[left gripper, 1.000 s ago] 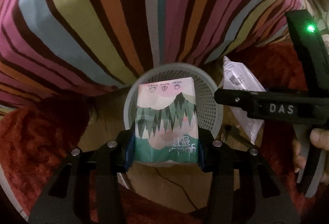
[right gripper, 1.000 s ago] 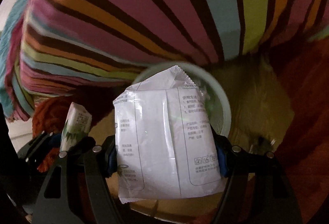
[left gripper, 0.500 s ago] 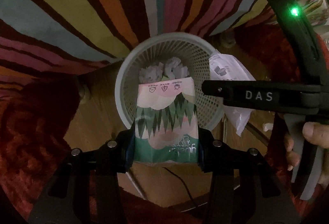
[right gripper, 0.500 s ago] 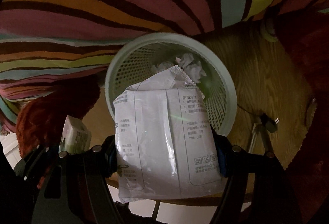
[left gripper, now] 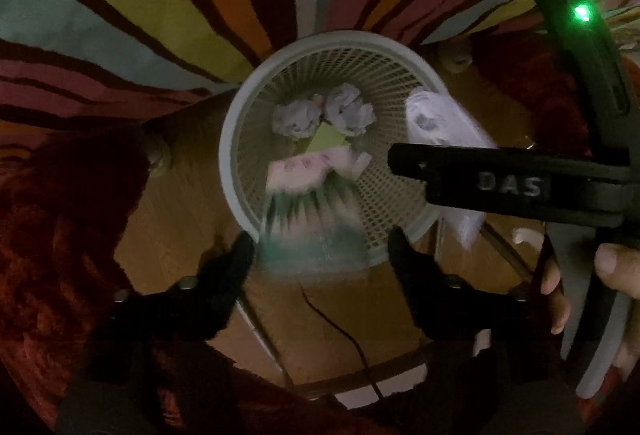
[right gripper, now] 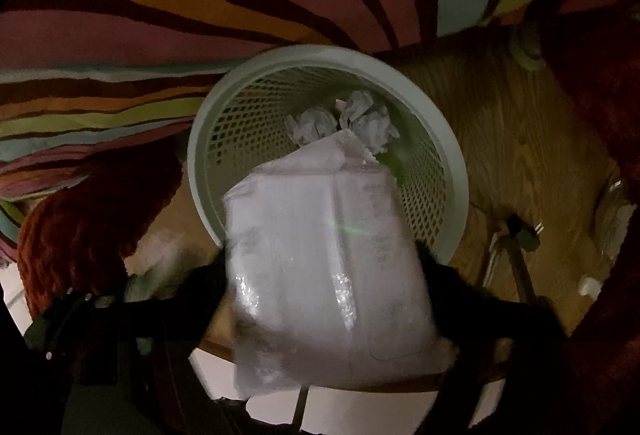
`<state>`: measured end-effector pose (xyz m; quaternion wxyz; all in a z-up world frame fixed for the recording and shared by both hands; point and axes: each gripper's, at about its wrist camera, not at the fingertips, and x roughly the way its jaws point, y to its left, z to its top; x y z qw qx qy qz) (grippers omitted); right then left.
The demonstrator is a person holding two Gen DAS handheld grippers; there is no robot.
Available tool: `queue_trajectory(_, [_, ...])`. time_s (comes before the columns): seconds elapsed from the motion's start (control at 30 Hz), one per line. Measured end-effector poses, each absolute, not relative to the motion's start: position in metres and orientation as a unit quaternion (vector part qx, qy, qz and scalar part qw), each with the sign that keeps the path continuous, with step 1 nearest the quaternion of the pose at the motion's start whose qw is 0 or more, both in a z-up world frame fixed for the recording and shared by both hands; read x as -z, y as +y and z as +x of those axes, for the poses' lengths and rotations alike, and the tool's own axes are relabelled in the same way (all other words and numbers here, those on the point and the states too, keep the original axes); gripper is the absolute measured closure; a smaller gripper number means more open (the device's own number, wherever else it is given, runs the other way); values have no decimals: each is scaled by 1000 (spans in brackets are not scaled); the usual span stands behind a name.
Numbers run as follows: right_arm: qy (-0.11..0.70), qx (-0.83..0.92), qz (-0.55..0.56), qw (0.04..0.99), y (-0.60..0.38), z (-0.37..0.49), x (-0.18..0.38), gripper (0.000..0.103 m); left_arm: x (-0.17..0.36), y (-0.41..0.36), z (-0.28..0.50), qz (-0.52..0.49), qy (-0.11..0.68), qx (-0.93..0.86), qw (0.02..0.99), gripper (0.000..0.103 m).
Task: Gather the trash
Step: 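Open both tools to drop the tissue pack and wipes pack into the wastebasket, then move both tools back over the bed toward the small white box and tissue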
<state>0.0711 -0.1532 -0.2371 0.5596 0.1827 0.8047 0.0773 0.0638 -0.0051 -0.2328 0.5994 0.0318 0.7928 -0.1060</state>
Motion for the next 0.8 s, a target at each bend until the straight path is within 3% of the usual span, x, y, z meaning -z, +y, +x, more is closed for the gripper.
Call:
queue_trajectory(0.1, [801,-68,193,563,-158,71,237,13,232,-4,64,34,791,104,602,33])
queue_trajectory(0.17, [799,-64,197,565,-160,71,236,13,231,-4,64,34,789,104,604,24])
queue_trajectory(0.4, [792,-57,197,576,-162,70,230,13,220,0,62,30,778,102,619,24])
queue_trajectory(0.8, [684,-140,161,698,-161,73,120,13,162,13,57,-19,707,107,698,24])
